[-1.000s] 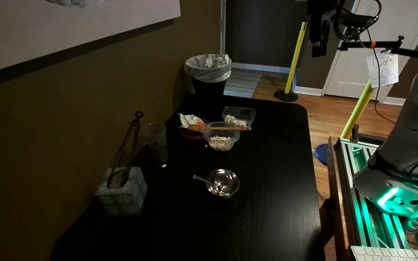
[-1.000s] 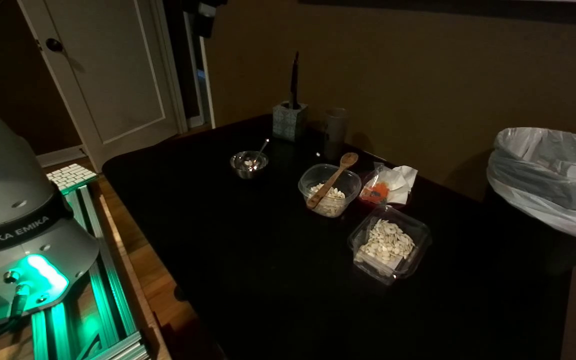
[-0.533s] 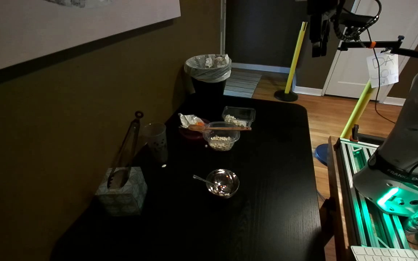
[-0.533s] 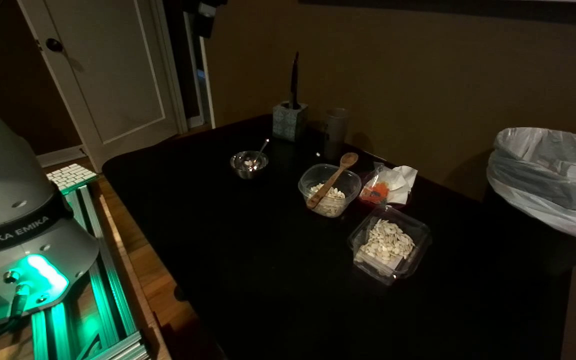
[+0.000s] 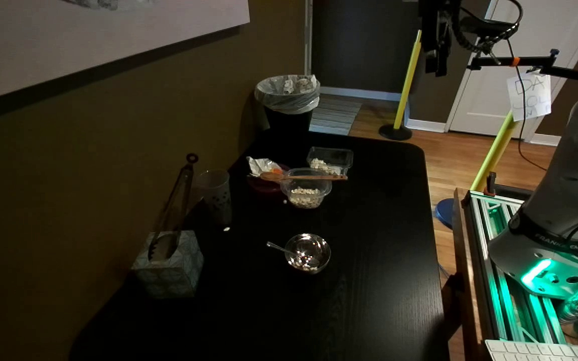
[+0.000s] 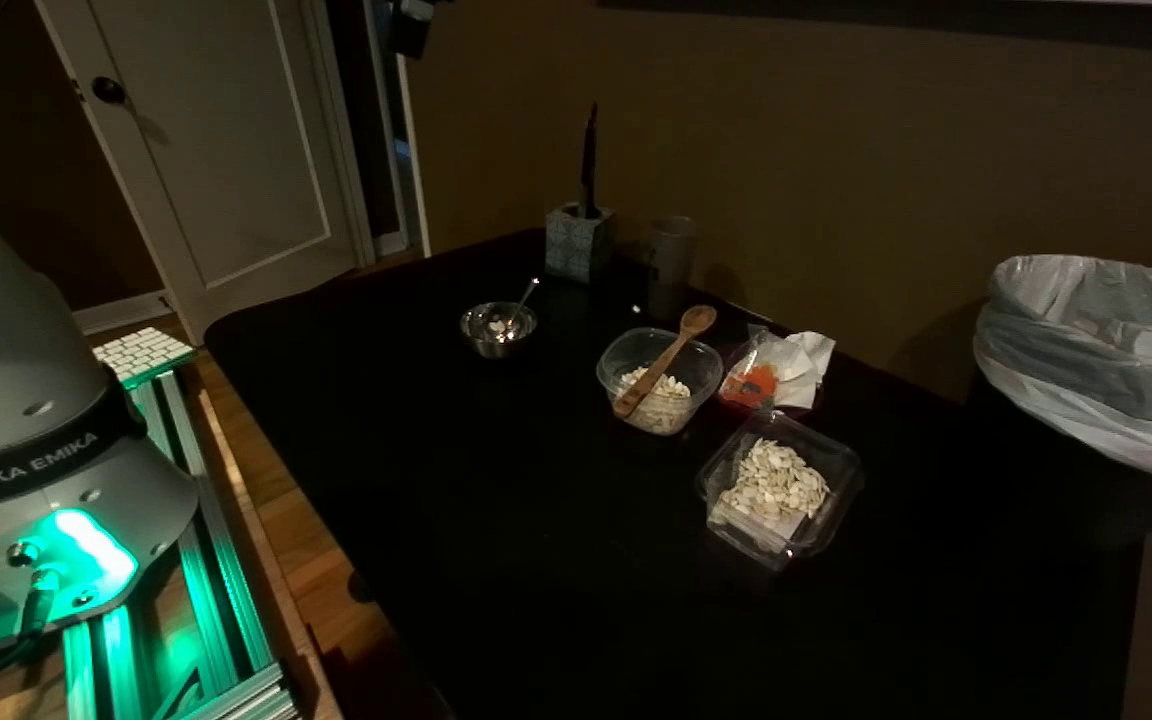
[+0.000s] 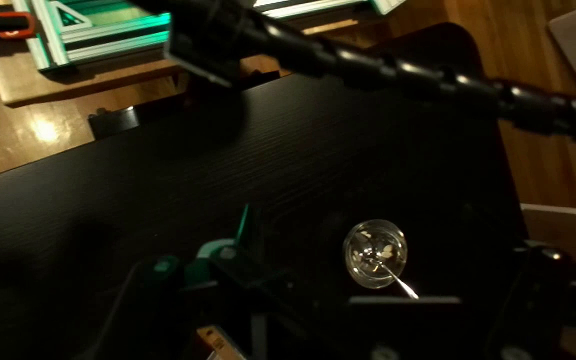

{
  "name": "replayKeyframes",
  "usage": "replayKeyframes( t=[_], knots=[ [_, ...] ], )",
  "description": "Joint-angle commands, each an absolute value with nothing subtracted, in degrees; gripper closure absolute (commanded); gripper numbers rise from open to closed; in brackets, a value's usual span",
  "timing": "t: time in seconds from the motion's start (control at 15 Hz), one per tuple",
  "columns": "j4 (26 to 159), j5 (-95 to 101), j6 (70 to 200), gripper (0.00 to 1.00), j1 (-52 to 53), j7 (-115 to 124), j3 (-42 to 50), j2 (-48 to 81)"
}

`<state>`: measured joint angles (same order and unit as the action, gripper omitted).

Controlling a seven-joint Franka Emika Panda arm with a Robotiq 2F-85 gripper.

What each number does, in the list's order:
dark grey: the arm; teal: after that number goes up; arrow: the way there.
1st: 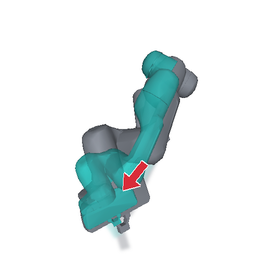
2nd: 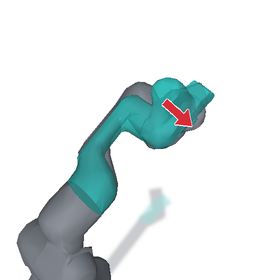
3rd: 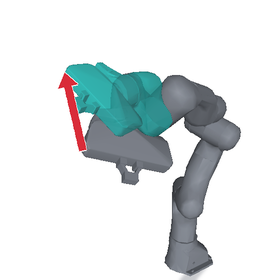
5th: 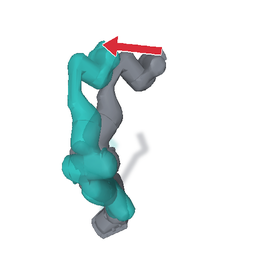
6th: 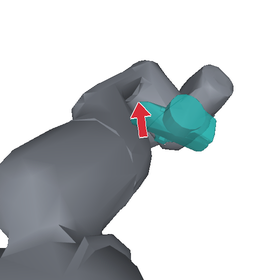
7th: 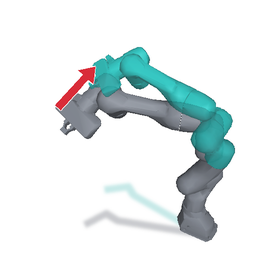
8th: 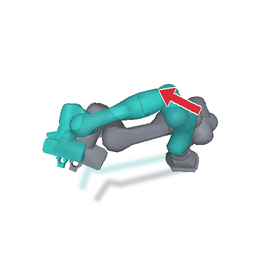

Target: Pick up the clear packet with orange substance in it and put it in the silver bowl

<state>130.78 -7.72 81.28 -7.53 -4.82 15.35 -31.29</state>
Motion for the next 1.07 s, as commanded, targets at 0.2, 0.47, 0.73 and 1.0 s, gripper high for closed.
replayKeyframes(
  t=[0.2, 0.47, 0.73, 1.0],
  knots=[
    [114.1, -23.4, 68.8, 0.00, -8.0, -2.3, 16.2, -12.1],
    [106.7, -28.4, 61.4, 0.00, -8.8, -2.7, 15.4, -4.2],
    [110.0, -26.5, 65.1, 0.00, -9.4, -2.4, 13.9, -6.6],
    [112.4, -31.6, 67.9, 0.00, -10.3, -0.1, 14.4, -9.2]
  ],
)
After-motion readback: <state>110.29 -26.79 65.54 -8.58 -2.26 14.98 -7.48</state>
